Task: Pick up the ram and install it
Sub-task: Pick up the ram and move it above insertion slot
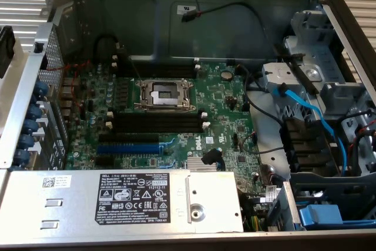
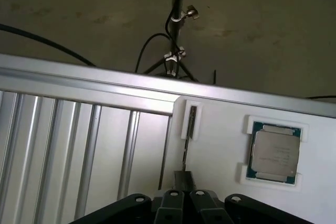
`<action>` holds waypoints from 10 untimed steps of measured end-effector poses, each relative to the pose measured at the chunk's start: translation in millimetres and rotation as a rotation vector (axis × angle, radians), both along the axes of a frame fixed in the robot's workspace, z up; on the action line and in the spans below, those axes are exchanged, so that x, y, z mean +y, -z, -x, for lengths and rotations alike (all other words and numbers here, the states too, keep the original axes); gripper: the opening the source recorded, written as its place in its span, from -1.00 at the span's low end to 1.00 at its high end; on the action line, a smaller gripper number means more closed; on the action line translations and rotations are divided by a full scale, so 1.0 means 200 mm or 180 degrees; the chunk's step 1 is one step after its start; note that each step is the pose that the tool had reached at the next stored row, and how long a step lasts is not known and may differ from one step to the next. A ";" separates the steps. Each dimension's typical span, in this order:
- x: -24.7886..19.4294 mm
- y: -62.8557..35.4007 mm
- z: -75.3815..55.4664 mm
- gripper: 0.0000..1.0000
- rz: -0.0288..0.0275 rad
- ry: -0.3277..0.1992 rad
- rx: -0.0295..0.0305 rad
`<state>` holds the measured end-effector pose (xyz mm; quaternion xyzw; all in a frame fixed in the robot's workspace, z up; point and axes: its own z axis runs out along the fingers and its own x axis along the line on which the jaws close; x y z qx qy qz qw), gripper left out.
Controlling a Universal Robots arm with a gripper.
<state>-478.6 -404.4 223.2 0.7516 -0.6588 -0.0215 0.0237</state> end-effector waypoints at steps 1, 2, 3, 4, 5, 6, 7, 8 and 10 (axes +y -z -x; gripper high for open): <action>0.000 0.000 0.00 -0.80 0.0000 0.0000 0.0000; 0.000 0.000 0.00 -0.80 0.0000 0.0000 0.0001; 0.000 0.000 -0.01 -0.80 0.0000 -0.0001 0.0000; 0.000 0.000 -0.01 -0.80 -0.0001 -0.0001 0.0000; 0.000 0.000 -0.01 -0.80 -0.0002 0.0000 0.0000; 0.000 0.000 -0.01 -0.80 -0.0002 0.0000 0.0002; 0.000 0.000 -0.01 -0.80 -0.0004 0.0000 0.0002; 0.000 0.000 -0.01 -0.80 -0.0004 0.0000 0.0004; 0.000 0.000 -0.01 -0.80 -0.0005 0.0000 0.0005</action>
